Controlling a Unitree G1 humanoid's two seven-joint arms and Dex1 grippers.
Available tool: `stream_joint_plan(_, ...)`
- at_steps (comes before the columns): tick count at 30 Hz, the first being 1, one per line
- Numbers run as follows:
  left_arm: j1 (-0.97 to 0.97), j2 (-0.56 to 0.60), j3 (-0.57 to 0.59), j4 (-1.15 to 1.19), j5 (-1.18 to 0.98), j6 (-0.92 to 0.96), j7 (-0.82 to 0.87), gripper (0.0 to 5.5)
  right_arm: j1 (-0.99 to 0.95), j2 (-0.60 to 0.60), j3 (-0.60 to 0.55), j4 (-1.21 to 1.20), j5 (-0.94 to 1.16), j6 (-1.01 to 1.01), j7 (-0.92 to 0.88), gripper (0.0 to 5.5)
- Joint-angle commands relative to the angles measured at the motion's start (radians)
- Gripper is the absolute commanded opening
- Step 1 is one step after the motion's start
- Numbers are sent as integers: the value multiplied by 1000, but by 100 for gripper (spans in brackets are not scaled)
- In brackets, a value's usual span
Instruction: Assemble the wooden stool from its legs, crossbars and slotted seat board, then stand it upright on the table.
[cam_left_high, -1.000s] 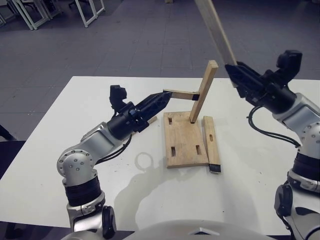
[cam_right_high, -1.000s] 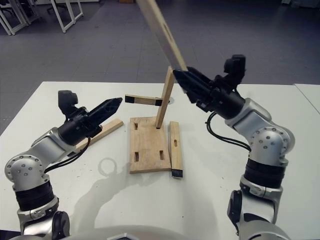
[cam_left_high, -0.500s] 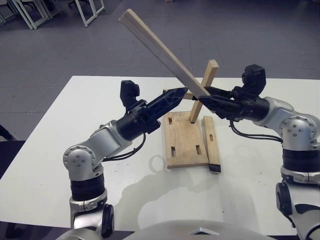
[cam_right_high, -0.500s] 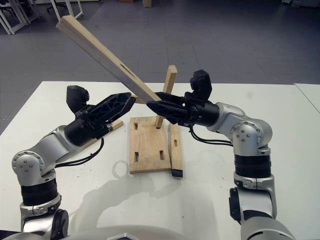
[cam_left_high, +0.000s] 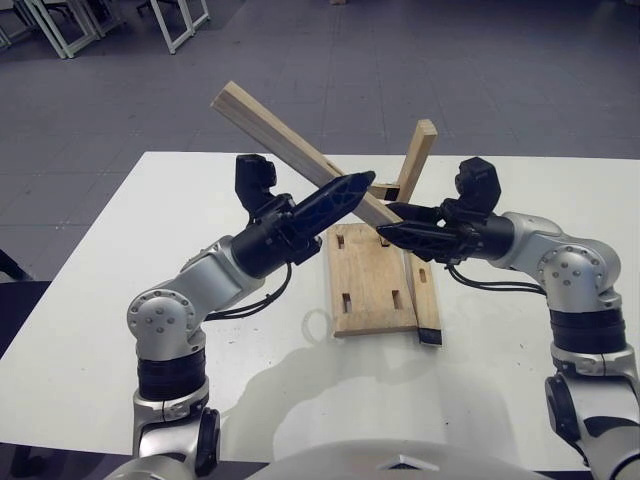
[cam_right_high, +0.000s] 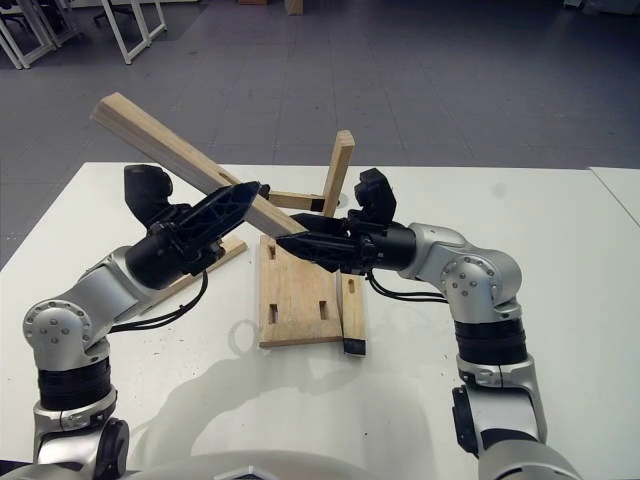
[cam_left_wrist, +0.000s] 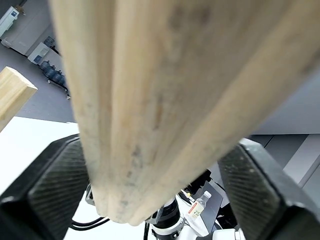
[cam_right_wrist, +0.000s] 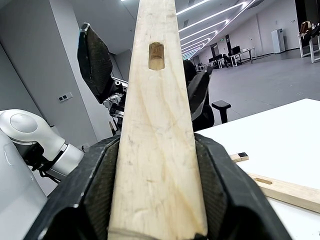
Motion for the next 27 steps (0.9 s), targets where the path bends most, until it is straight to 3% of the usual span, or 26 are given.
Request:
stream_joint_plan(1, 9, 22, -24, -12, 67, -12, -32, 337, -16, -4, -2, 2, -10, 5, -1, 203)
stream_joint_plan(10, 21, 33, -20, 13, 196, -62, -77, 221, -4, -3, 0, 7, -11, 23, -24, 203)
stream_joint_plan(22, 31, 17, 29, 58, 224, -80, -56, 218, 14, -55, 48, 11, -38, 34, 44, 203)
stream_joint_plan(27, 65, 38, 52, 104, 283, -90, -87, 214, 7, -87, 51, 19, -70, 7, 90, 324)
